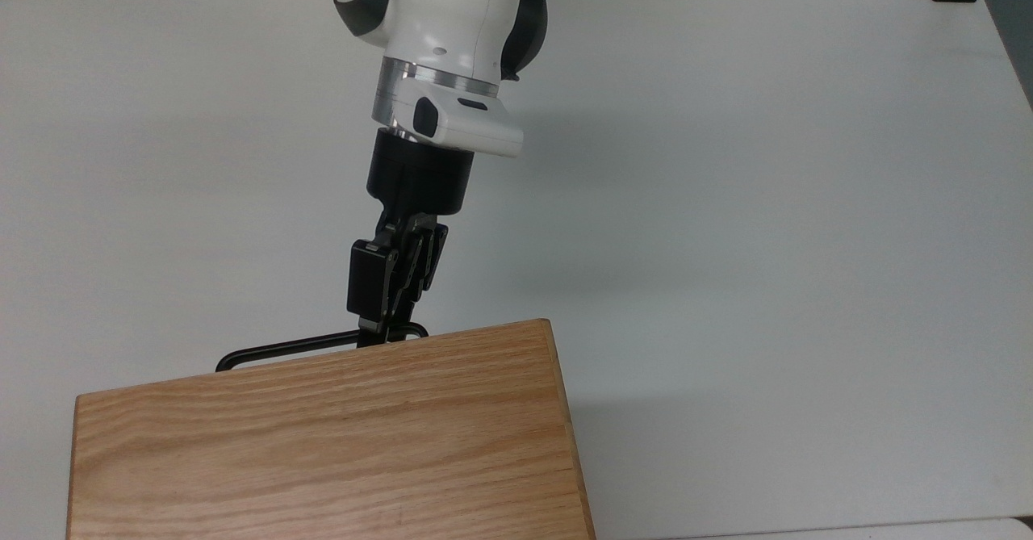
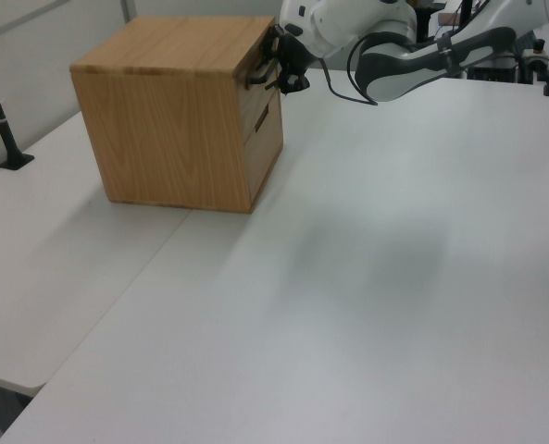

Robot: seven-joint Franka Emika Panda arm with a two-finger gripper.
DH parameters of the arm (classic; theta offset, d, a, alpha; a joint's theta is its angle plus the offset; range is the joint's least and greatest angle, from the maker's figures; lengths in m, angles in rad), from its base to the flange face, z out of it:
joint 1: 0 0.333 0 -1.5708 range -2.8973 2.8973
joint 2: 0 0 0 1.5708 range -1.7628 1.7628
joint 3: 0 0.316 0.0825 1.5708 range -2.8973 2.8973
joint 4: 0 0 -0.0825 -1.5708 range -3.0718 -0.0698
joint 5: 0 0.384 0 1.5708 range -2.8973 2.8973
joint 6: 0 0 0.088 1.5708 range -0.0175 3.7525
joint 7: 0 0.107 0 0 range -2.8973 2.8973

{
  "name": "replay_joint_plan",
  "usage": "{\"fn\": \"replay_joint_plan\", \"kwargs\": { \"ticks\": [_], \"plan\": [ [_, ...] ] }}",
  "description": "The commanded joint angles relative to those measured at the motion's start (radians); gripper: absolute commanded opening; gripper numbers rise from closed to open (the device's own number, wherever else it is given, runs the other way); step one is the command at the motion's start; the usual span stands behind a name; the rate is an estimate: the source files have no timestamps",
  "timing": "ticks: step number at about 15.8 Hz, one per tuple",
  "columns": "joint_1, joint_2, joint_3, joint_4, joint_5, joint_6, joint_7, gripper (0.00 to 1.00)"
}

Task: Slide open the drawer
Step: 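Close the gripper around the upper drawer's black bar handle, then pull the handle straight out, sliding the upper drawer open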

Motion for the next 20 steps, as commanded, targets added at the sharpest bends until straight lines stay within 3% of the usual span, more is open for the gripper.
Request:
{"fn": "replay_joint_plan", "kwargs": {
  "ticks": [1,4,7,16,20],
  "plan": [
    [0.004,0.043,-0.017,0.049,-0.022,0.025,0.025,0.29],
    [0.007,0.034,-0.016,0.04,-0.016,0.025,0.036,0.17],
    [0.008,-0.03,-0.016,-0.014,-0.015,0.026,0.085,0.13],
    [0.013,-0.343,-0.003,-0.408,0.004,0.054,0.183,0.08],
    [0.018,-0.468,0.035,-0.557,0.007,0.045,0.222,0.08]
  ]
}}
